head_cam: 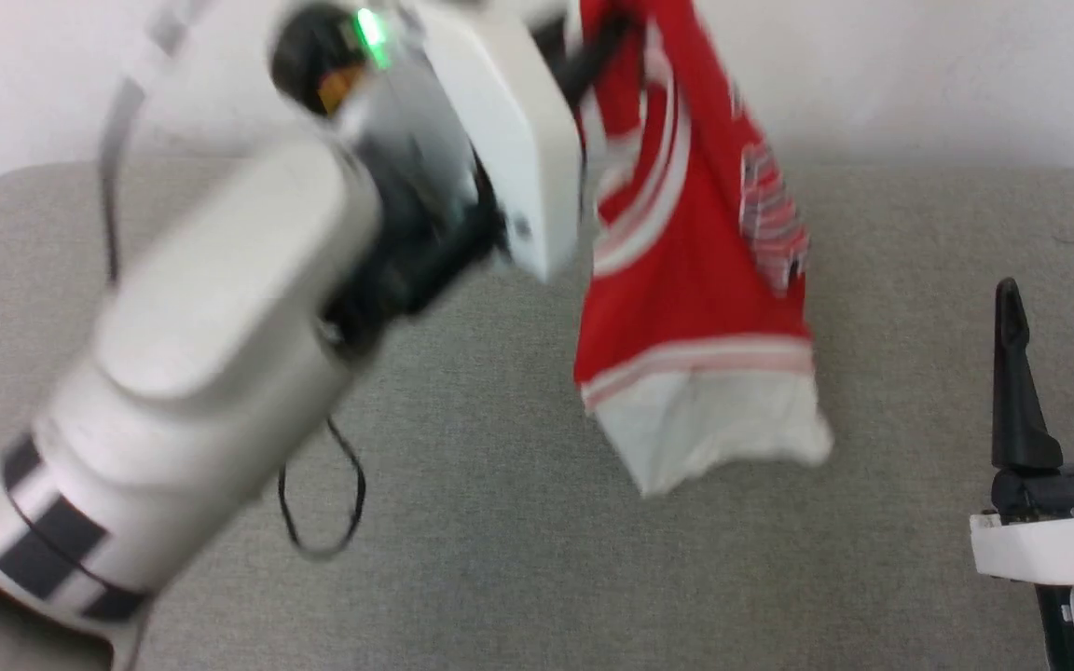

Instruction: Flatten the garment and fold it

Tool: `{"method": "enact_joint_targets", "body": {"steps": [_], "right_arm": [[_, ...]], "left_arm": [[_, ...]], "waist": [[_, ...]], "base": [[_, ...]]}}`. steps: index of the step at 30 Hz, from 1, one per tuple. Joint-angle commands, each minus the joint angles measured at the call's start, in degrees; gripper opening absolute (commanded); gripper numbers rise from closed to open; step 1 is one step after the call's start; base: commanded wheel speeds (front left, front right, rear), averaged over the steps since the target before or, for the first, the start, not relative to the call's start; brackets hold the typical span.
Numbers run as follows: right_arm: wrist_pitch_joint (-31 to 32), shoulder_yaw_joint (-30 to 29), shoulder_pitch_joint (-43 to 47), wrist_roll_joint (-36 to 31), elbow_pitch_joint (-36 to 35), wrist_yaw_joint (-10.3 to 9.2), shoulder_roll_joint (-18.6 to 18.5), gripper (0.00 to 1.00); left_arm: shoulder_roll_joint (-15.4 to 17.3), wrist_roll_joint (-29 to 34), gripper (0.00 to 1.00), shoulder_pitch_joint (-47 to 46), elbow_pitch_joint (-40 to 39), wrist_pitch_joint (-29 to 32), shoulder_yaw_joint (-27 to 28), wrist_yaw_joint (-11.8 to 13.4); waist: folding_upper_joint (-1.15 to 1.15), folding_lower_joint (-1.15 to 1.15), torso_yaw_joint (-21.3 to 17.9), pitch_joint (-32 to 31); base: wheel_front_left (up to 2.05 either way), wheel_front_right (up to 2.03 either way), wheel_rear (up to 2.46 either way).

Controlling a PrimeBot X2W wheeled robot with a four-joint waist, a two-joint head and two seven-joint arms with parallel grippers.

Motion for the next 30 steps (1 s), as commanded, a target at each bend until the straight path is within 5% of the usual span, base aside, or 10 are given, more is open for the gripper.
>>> {"method": "enact_joint_targets", "body": {"steps": [1, 11, 17, 18, 19, 24, 30], "right_arm": [[-0.4, 0.0, 0.4, 0.5, 0.0, -0.05, 0.0, 1.00], [-0.9, 1.2, -0.2, 1.3, 1.2, -0.05, 0.0, 1.00], [-0.7, 0.9, -0.3, 1.1, 1.4, -0.05, 0.0, 1.00], [-0.7, 0.9, -0.2, 1.1, 1.5, -0.05, 0.0, 1.00], [-0.6, 0.8, -0.1, 1.1, 1.5, -0.05, 0.0, 1.00], [-0.1, 0.8, 0.6, 1.3, 1.9, -0.05, 0.0, 1.00], [0.4, 0.6, 1.8, 1.5, 1.9, -0.05, 0.0, 1.00]], "left_arm": [[0.0, 1.2, 0.00, 4.0, 0.0, -0.9, -2.0, 0.5], [-3.1, 0.1, 0.00, 25.8, 12.5, -4.1, -13.1, 0.9], [-5.6, -0.9, 0.00, 28.3, 19.1, -7.0, -12.8, 0.9], [-6.1, -1.1, 0.64, 28.2, 19.8, -8.0, -12.2, 1.0], [-6.4, -1.1, 1.00, 28.0, 20.2, -9.0, -11.7, 0.9], [-6.1, -1.8, 1.00, 27.5, 19.3, -14.0, -8.3, 0.9], [-0.4, -2.9, 1.00, 30.8, 11.4, -20.4, -2.5, 3.4]], "waist": [[0.00, -0.01, -0.8, 0.9], [0.00, -0.01, -2.9, 2.2], [0.00, -0.01, -2.5, 2.3], [0.00, -0.01, -2.2, 2.2], [0.00, -0.01, -2.0, 2.0], [0.00, -0.01, -0.8, 0.1], [0.00, -0.01, 0.0, -2.4]], "base": [[0.00, 0.00, 0.00], [0.00, 0.00, 0.00], [0.00, 0.00, 0.00], [0.00, 0.00, 0.00], [0.00, 0.00, 0.00], [0.00, 0.00, 0.00], [0.00, 0.00, 0.00]]}}
